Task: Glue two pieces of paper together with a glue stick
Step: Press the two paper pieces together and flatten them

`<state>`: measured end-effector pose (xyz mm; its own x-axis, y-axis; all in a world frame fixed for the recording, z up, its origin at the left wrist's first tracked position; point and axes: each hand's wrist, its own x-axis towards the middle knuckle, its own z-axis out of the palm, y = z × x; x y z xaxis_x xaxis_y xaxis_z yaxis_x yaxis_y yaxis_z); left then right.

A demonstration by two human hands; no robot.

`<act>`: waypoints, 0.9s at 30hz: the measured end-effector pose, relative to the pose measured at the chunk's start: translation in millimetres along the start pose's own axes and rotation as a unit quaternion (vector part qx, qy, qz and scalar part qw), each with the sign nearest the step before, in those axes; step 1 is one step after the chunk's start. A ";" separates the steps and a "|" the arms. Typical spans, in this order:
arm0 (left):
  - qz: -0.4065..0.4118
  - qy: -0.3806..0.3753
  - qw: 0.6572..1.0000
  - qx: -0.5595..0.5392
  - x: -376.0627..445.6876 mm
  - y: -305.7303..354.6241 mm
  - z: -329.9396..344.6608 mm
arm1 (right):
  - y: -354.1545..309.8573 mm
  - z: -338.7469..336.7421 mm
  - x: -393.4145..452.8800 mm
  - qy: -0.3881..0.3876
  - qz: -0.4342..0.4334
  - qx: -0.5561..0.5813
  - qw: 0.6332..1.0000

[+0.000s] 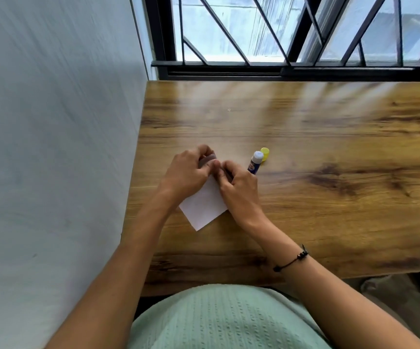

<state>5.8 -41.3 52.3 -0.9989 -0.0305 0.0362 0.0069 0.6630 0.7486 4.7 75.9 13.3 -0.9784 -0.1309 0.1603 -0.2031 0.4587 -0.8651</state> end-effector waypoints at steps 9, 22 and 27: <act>0.083 0.122 0.989 -0.015 13.7 13.8 -24.4 | -50.8 -22.6 40.6 -0.036 -0.093 -0.166 0.981; 0.059 0.268 0.962 0.006 39.6 34.6 -40.9 | -77.8 -45.8 69.1 -0.059 -0.131 -0.146 0.979; 0.032 0.306 0.952 0.005 43.8 29.2 -53.0 | -69.9 -60.4 58.0 -0.054 -0.102 -0.108 0.987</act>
<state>-35.3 -62.8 110.9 -0.7823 -0.4182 0.4616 0.0625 0.6847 0.7261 -40.2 89.3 111.8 -0.9087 -0.3271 0.2593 -0.4106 0.5888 -0.6963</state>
